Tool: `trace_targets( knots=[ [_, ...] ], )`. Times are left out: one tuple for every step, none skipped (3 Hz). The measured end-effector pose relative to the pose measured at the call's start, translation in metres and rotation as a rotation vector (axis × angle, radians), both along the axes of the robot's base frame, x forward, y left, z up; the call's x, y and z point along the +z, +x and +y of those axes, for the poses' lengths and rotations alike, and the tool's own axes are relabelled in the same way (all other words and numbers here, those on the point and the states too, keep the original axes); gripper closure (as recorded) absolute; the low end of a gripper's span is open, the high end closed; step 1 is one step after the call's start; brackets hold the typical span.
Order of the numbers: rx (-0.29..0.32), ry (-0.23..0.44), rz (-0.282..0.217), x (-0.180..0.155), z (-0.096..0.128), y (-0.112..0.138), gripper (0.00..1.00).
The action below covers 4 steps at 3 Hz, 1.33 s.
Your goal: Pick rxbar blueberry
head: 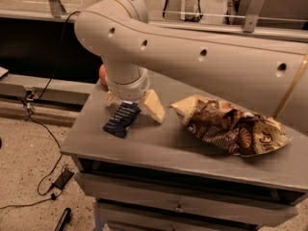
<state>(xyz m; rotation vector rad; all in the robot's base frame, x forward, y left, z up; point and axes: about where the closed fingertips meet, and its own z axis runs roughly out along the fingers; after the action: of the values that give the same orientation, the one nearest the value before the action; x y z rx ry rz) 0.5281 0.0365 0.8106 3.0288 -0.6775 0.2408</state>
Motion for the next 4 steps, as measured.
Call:
trace_targets(
  knots=[
    [0.0,0.0,0.0,0.009,0.0,0.0,0.64],
    [0.001,0.0,0.0,0.018,0.0,0.0,0.87],
    [0.001,0.0,0.0,0.021,0.0,0.0,1.0],
    [0.028,0.095,-0.008,0.041,0.015,-0.003,1.0]
  ],
)
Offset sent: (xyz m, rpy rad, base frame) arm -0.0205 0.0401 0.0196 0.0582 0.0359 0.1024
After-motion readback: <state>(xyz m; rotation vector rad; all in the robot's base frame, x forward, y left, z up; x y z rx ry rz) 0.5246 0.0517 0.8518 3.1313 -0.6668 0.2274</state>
